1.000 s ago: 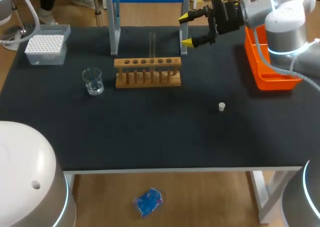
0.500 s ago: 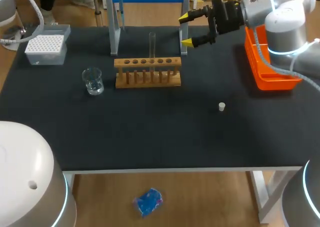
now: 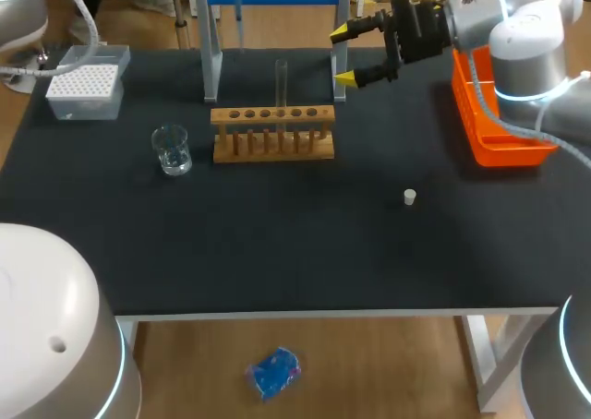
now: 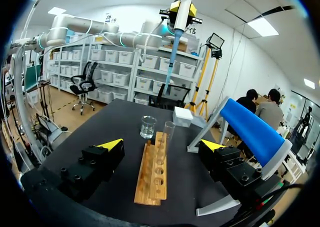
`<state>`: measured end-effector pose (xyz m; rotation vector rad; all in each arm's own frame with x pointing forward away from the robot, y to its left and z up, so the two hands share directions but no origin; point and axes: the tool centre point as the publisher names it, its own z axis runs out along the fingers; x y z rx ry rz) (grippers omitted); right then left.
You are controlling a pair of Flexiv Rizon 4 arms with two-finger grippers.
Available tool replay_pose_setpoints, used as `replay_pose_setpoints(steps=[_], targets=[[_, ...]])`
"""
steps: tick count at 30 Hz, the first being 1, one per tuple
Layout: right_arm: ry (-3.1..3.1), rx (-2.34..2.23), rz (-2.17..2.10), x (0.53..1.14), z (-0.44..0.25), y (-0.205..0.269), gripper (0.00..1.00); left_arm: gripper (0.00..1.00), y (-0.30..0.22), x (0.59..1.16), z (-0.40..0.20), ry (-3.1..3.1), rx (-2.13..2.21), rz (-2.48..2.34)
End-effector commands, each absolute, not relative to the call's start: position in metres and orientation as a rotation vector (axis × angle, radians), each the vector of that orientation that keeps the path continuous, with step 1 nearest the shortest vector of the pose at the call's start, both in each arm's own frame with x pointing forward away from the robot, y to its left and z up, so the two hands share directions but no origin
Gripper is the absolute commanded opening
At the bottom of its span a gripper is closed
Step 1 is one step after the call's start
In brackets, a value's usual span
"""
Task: Invert the test tube, pick up the pipette, mount the tip to pipette, aspirate from beaker and dispense into the tube, eject the tip, return the pipette, and cap with the stopper.
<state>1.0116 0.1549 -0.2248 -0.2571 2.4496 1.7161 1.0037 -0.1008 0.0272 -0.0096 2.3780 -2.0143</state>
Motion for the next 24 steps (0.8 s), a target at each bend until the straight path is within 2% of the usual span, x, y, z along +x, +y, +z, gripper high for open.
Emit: replay_pose_setpoints(steps=[1,24], targets=[[2.45,-0.258,1.715,1.011,-0.225,0.155,1.0,0.0,-0.11,1.013,0.023,2.376,-0.001,-2.026],[2.45,-0.258,1.715,1.011,-0.225,0.155,1.0,0.0,-0.156,1.04,0.017,2.376,0.039,-2.072]])
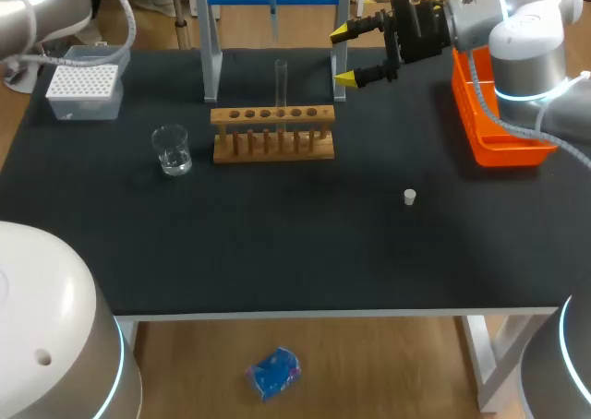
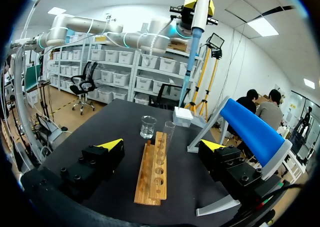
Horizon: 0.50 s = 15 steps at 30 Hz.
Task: Invert the test tube, pick up the pipette, mount the tip to pipette, aspirate from beaker and dispense into the tube, eject the tip, return the pipette, and cap with the stopper.
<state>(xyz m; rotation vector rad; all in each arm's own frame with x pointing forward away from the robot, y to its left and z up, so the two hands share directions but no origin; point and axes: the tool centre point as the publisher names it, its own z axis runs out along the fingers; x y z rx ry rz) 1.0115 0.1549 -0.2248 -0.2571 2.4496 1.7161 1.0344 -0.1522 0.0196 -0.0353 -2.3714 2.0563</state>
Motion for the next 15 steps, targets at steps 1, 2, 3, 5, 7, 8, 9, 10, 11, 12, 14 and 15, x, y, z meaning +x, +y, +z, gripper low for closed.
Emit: replay_pose_setpoints(steps=[1,2,3,5,7,8,9,10,11,12,14,15], targets=[[2.45,-0.258,1.715,1.011,-0.225,0.155,1.0,0.0,-0.156,1.04,0.016,-2.359,-0.038,2.057],[2.45,-0.258,1.715,1.011,-0.225,0.155,1.0,0.0,-0.157,1.04,0.015,-2.36,-0.035,2.056],[2.45,-0.258,1.715,1.011,-0.225,0.155,1.0,0.0,-0.157,1.04,0.013,-2.36,-0.029,2.055],[2.45,-0.258,1.715,1.011,-0.225,0.155,1.0,0.0,-0.156,1.041,0.01,-2.36,-0.018,2.054],[2.45,-0.258,1.715,1.011,-0.225,0.155,1.0,0.0,-0.156,1.04,0.008,-2.358,-0.006,2.056],[2.45,-0.258,1.715,1.011,-0.225,0.155,1.0,0.0,-0.156,1.04,0.006,-2.358,-0.003,2.057],[2.45,-0.258,1.715,1.011,-0.225,0.155,1.0,0.0,-0.156,1.04,0.005,-2.357,-0.001,2.059],[2.45,-0.258,1.715,1.011,-0.225,0.155,1.0,0.0,-0.156,1.04,0.004,-2.356,0.002,2.06],[2.45,-0.258,1.715,1.011,-0.225,0.155,1.0,0.0,-0.156,1.04,0.004,-2.355,0.005,2.062],[2.45,-0.258,1.715,1.011,-0.225,0.155,1.0,0.0,-0.156,1.039,0.003,-2.354,0.008,2.063],[2.45,-0.258,1.715,1.011,-0.225,0.155,1.0,0.0,-0.157,1.038,0.001,-2.352,0.014,2.063],[2.45,-0.258,1.715,1.011,-0.225,0.155,1.0,0.0,-0.157,1.037,0.0,-2.352,0.015,2.063]])
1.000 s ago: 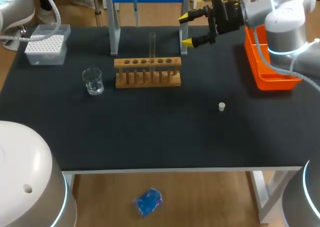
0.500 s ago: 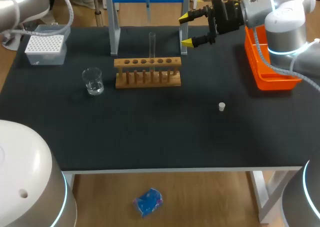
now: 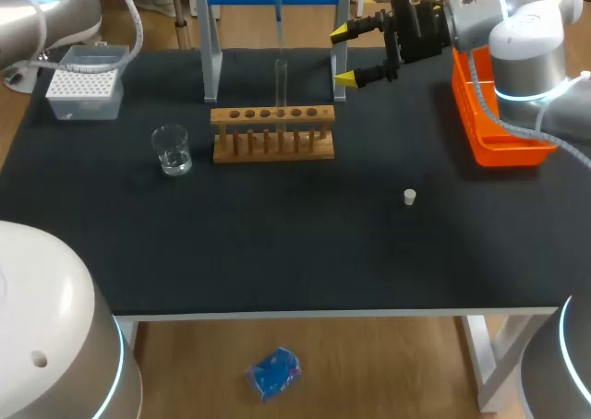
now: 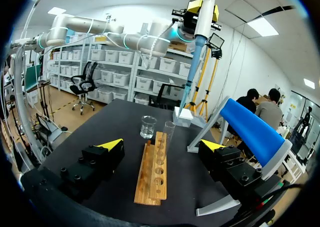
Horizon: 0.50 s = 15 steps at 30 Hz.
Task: Invert the test tube, pick up the pipette, mount the tip to pipette, aspirate from beaker and dispense into the tube, eject the tip, return the pipette, and cap with the stopper.
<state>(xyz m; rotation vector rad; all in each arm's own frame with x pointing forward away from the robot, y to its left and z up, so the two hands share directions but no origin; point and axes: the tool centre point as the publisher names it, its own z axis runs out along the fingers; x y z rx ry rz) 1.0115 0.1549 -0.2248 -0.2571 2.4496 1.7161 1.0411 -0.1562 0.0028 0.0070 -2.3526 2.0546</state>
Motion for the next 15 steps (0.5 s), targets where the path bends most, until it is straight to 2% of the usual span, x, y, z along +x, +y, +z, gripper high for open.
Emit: replay_pose_setpoints(steps=[1,15], targets=[[2.45,-0.258,1.715,1.0115,-0.2249,0.1547,1.0,0.0,-0.157,1.0365,-0.0001,-2.352,0.017,2.063],[2.45,-0.258,1.715,1.0115,-0.2249,0.1547,1.0,0.0,-0.1599,1.0273,-0.0092,-2.344,0.044,2.05]])
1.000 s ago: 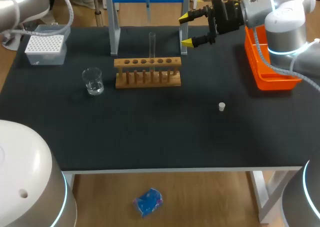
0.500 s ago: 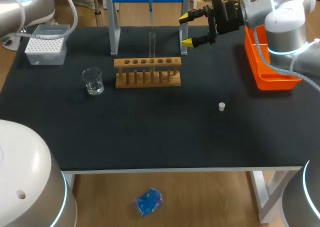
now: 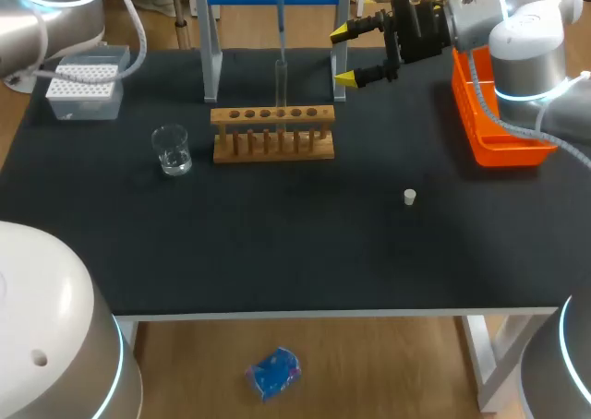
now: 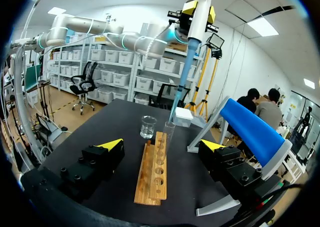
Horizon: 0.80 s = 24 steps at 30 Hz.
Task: Invert the test tube, pick up the pipette, mount the tip to pipette, aspirate from beaker and dispense into the tube, eject the tip, return the pipette, and cap with the stopper.
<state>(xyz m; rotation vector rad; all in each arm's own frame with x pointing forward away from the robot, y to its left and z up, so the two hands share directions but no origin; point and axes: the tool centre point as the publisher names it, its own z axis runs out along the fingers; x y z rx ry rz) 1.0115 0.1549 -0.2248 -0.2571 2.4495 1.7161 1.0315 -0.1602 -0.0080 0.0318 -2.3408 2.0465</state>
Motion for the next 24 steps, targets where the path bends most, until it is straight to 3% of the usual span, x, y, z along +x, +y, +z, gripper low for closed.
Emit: replay_pose_setpoints(steps=[1,24], targets=[[2.45,-0.258,1.715,1.011,-0.225,0.155,1.0,0.0,-0.16,1.027,-0.01,-2.347,0.047,2.047],[2.45,-0.258,1.715,1.011,-0.225,0.155,1.0,0.0,-0.151,1.036,-0.01,-2.398,0.087,2.038]])
